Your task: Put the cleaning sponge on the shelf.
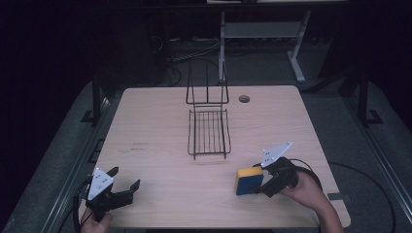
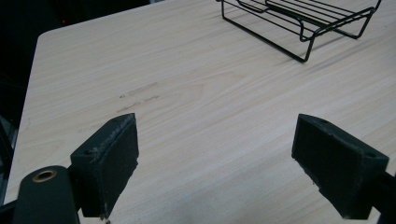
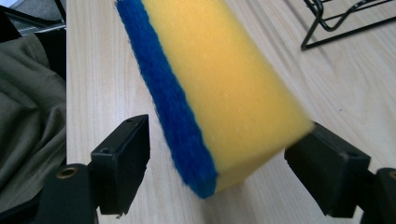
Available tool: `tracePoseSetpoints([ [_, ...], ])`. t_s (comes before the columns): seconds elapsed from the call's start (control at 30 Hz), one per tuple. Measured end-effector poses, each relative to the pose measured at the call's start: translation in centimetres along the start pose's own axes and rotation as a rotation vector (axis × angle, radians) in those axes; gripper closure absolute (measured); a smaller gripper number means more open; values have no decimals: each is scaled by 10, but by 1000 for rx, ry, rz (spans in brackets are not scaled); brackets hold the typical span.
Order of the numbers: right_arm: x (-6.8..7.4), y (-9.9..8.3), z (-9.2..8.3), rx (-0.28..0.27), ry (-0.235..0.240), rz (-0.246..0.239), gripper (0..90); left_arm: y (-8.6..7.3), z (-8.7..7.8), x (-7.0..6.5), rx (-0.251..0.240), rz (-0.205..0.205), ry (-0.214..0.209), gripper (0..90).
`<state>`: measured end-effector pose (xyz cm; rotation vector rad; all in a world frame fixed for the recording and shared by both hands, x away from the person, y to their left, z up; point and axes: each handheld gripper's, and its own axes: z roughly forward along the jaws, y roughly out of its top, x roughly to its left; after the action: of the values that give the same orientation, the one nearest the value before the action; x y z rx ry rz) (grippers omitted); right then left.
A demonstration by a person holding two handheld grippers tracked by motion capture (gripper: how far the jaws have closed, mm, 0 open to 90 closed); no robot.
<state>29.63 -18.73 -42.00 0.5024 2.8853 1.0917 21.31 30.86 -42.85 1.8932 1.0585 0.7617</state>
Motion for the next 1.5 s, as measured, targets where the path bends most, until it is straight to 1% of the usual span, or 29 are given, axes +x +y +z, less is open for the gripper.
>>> tracePoseSetpoints([
  [0.17, 0, 3, 4, 10, 15, -4, 279, 0, -1, 1, -2, -2, 2, 141],
  [0.2, 0, 4, 6, 12, 15, -10, 303, 0, -1, 1, -1, -3, 3, 141],
  [0.3, 0, 4, 7, 16, 16, -9, 316, 0, -1, 1, -1, -2, 3, 141],
  [0.33, 0, 4, 8, 21, 11, -18, 323, 0, -1, 1, -1, -2, 3, 141],
  [0.37, 0, 4, 9, 25, 12, -16, 344, 0, -1, 1, -1, -1, 3, 141],
  [0.4, 0, 4, 9, 25, 12, -16, 344, 0, -1, 1, -1, -2, 3, 141],
  [0.47, 1, 4, 9, 24, 17, -21, 379, 0, -1, 1, -2, -2, 3, 141],
  [0.6, 1, 3, 9, 20, 18, -27, 417, 0, -2, 1, -2, -2, 3, 141],
  [0.7, 2, 2, 8, 19, 22, -19, 456, 0, -1, 1, -2, -2, 3, 141],
  [0.83, 3, 2, 8, 17, 22, -23, 501, 0, -2, 1, -2, -1, 3, 141],
  [1.17, 6, 2, 7, 12, 33, -35, 539, 0, -2, 2, -3, -3, 5, 141],
  [1.33, 7, 6, 3, -3, 35, -43, 543, 0, -2, 2, -1, -2, 5, 141],
  [1.4, 6, 9, 2, -7, 35, -41, 543, 0, -2, 2, -1, -1, 5, 141],
  [1.5, 4, 13, 1, -6, 33, -51, 543, 0, -2, 2, -3, 0, 7, 141],
])
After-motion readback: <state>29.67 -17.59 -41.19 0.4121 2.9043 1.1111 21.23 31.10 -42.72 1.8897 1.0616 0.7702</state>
